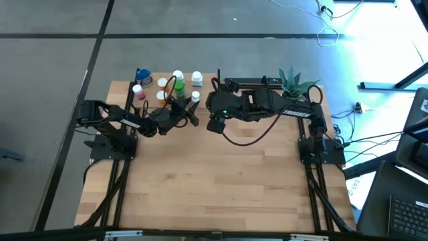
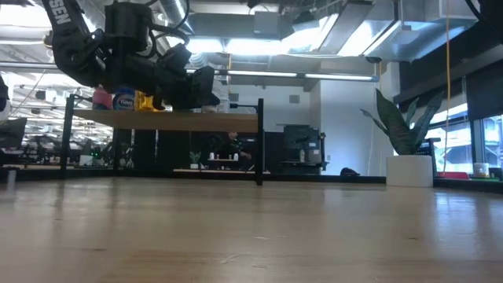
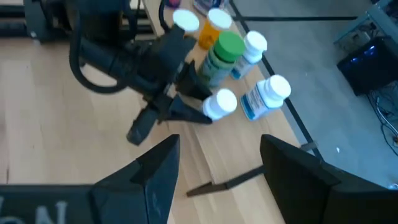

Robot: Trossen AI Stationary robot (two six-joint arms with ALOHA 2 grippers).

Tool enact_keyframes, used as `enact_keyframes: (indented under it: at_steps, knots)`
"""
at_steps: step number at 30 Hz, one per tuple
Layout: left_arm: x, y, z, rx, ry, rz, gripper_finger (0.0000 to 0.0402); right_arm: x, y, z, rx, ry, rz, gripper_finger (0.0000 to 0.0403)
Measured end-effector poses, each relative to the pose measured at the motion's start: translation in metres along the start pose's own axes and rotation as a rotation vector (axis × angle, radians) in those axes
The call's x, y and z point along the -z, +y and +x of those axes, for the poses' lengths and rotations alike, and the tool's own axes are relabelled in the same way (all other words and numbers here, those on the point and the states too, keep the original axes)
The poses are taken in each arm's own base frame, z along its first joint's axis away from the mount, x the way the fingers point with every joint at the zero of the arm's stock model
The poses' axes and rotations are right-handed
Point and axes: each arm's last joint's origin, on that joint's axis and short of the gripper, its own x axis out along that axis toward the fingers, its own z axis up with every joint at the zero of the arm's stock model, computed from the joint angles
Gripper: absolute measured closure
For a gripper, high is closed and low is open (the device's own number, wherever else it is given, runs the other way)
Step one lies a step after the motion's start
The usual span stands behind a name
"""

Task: Pick and place medicine bottles onto shelf by color
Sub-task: Put the white and black pill bottle on the shelf

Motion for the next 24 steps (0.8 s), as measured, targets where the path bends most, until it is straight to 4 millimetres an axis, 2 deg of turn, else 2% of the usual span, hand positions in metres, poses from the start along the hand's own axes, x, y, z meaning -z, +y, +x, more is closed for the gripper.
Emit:
enact_keyframes:
  at_steps: [24]
  knots:
    - [0.0001,0.0024,0.0017,-0.011,0.000,-0.026,0.0267,-0.0017,0.0000,0.0000,-0.001,-0.015,0.009,0.0178]
